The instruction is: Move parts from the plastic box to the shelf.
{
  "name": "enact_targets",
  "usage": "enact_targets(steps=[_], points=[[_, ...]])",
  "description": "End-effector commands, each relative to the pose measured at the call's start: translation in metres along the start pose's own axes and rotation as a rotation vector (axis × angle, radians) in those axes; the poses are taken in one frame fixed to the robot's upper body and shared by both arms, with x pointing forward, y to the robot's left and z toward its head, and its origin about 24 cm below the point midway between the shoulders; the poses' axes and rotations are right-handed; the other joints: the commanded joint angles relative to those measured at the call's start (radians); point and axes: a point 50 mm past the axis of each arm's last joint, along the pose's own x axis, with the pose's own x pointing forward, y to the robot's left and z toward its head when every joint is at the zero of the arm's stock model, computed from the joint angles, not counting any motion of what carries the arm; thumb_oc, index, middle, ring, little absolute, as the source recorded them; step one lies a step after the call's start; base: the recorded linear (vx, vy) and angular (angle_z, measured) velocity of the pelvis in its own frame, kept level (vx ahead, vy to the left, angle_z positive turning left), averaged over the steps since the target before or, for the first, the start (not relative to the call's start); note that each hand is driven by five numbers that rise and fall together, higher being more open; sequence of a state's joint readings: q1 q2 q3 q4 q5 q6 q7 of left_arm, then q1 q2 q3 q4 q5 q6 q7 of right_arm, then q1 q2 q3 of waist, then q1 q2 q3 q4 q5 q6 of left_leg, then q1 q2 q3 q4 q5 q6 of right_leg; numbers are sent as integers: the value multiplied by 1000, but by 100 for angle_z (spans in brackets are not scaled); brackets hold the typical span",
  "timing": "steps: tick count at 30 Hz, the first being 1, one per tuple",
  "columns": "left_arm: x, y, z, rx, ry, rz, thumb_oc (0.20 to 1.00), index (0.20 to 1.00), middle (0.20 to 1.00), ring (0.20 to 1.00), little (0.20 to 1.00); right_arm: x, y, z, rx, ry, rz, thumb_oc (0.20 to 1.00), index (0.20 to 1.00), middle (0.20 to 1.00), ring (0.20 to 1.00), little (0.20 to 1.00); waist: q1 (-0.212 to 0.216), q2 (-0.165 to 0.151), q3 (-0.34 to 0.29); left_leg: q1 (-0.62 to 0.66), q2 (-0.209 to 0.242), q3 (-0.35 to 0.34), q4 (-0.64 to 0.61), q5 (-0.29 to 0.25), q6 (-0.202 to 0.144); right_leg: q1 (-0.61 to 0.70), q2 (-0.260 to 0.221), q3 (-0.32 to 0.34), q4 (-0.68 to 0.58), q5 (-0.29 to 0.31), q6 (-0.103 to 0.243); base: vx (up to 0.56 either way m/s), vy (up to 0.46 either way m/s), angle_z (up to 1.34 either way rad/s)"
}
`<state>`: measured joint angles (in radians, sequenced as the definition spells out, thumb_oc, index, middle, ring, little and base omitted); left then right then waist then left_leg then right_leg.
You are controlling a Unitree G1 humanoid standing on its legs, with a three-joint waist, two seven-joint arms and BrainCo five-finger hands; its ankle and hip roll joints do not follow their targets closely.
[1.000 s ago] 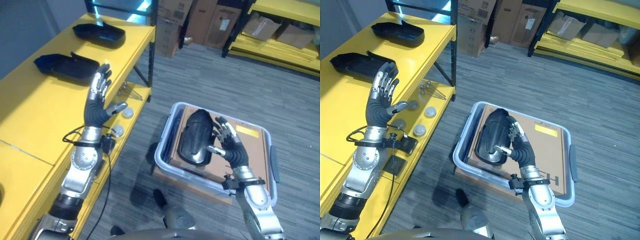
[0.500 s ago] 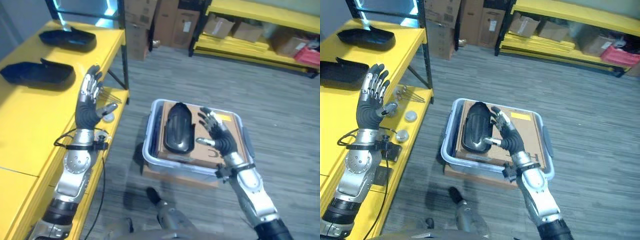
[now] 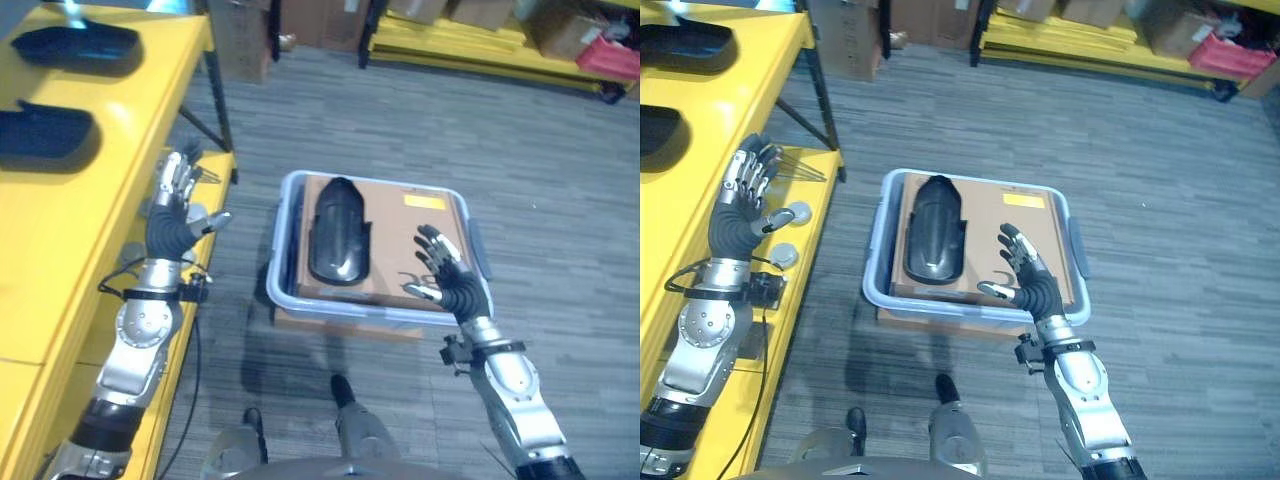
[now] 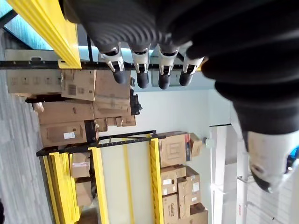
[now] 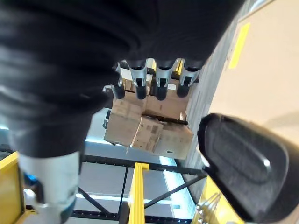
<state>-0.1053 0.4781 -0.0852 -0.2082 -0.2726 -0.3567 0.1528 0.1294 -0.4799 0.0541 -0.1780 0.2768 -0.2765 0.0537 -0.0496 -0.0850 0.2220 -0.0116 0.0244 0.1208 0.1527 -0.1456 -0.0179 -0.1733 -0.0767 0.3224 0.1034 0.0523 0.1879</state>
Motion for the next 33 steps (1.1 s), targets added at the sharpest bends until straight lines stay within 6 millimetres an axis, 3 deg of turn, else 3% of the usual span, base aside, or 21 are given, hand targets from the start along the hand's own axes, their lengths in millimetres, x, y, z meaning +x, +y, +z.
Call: enact_targets(steps=[1,4,7,12,15,16,19,26,30,33], points=[[2,5,9,0,-59,22,1000,1000,1000,1000,1000,-1,-17,16,-124,-76,-63,1000,1000,1000,1000,1000,7,-2,-64,4,27,15,-5,-80,-8,-18,46,-7,45,-119,39,53,-218,-66],[4,0,7,-35,-53,20,1000,1000,1000,1000,1000,-7,-23,13,-157,-49,-77,1000,1000,1000,1000,1000,-9,20,-65,8,67,-2,-45,-45,-40,-27,72,-30,58,-166,4,4,-248,-18],[3,-2,6,-48,-44,15,1000,1000,1000,1000,1000,-8,-26,10,-192,-29,-81,1000,1000,1000,1000,1000,-15,33,-70,13,89,-2,-56,-34,-53,-26,83,-55,68,-181,-9,15,-201,43],[2,-10,2,-82,-21,-11,1000,1000,1000,1000,1000,2,-33,7,-360,-11,-104,1000,1000,1000,1000,1000,2,49,-41,-44,117,-46,22,-2,-73,7,101,-99,68,-204,-43,3,-174,23],[2,-18,-2,-121,-6,-29,1000,1000,1000,1000,1000,12,-36,11,-468,-41,-121,1000,1000,1000,1000,1000,6,47,-25,-95,95,-53,89,-22,-65,2,93,-128,72,-204,-55,-49,-80,45],[1,-22,-3,-141,1,-52,1000,1000,1000,1000,1000,16,-35,10,-481,-45,-117,1000,1000,1000,1000,1000,7,49,-30,-79,86,-40,74,-54,-54,1,96,-133,61,-200,-57,36,7,56],[0,-26,-6,-133,21,-85,1000,1000,1000,1000,1000,29,-33,10,-551,-63,-128,1000,1000,1000,1000,1000,26,58,-33,-75,80,-27,42,-57,-46,9,107,-137,20,-180,-51,31,-12,15],[5,-34,-7,-145,22,-128,1000,1000,1000,1000,1000,66,-29,15,-595,-118,-219,1000,1000,1000,1000,1000,63,67,-8,-153,53,-39,3,-34,-41,-69,101,-135,-10,-132,-37,-52,3,5],[6,-34,-8,-148,23,-130,1000,1000,1000,1000,1000,71,-27,16,-596,-124,-236,1000,1000,1000,1000,1000,70,69,-3,-163,49,-42,-6,-27,-39,-81,98,-135,-13,-126,-35,-28,12,3],[15,-46,-7,-189,-1,-141,1000,1000,1000,1000,1000,99,-30,20,-595,-134,-334,1000,1000,1000,1000,1000,95,93,25,-219,27,-67,-63,25,-38,-152,79,-155,-18,-106,-26,-94,41,13]])
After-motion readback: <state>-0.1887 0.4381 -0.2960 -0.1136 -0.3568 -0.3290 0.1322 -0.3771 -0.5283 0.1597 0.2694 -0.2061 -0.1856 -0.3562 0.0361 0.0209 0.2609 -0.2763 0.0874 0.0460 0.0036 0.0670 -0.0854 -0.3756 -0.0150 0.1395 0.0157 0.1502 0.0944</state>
